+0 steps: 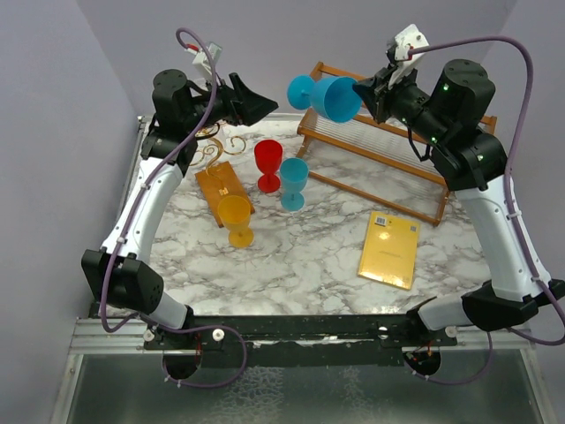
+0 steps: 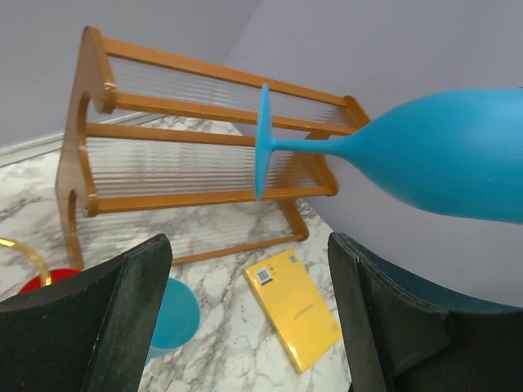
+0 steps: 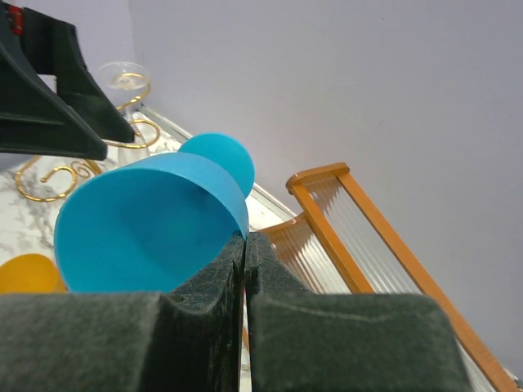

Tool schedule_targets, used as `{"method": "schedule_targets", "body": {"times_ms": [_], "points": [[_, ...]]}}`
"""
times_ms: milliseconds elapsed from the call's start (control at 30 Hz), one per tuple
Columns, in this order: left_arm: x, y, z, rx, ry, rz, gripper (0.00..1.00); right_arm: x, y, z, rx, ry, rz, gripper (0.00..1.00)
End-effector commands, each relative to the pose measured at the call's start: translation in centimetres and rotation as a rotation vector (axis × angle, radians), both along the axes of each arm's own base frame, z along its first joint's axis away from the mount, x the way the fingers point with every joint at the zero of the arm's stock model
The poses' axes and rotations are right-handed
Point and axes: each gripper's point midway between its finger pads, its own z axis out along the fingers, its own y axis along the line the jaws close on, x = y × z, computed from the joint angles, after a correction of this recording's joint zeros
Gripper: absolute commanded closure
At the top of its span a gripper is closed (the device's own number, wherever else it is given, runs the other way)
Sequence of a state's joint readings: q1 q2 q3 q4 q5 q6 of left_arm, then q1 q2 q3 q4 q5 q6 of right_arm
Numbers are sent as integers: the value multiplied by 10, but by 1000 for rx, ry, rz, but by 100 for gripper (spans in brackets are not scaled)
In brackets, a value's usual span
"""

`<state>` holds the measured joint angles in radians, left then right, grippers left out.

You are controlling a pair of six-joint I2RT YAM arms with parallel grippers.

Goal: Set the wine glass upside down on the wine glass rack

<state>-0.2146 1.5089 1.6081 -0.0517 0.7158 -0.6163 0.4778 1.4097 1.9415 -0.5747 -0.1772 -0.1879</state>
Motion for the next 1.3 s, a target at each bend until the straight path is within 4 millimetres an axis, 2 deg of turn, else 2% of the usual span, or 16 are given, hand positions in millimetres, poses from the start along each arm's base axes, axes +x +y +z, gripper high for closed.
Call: {"method": "schedule_targets", "body": {"times_ms": [0,200,300,633,933,1033,1067,1133,1267], "points": [[-27,-19,27,-74,-69,-137,21,-25,8,26,90,-26,90,99],[-38,-24,26,-98,-71,-187,21,-35,15,26,105,-1,150,99],[-42,-23,26,-95,-75,-190,27,-39,20,26,116,10,184,99],[-51,-20,25,-83,-101,-184,61,-50,26,25,124,21,258,99],[-53,-19,26,-83,-115,-176,100,-51,23,18,122,22,266,99],[-51,-15,26,-65,-124,-139,100,-52,23,16,112,13,280,99],[-49,-13,26,-53,-130,-123,100,-53,23,16,107,7,286,96],[-47,-9,27,-22,-147,-91,100,-54,23,13,96,3,294,85],[-43,5,35,46,-198,-16,100,-55,20,11,69,-13,288,49]]}}
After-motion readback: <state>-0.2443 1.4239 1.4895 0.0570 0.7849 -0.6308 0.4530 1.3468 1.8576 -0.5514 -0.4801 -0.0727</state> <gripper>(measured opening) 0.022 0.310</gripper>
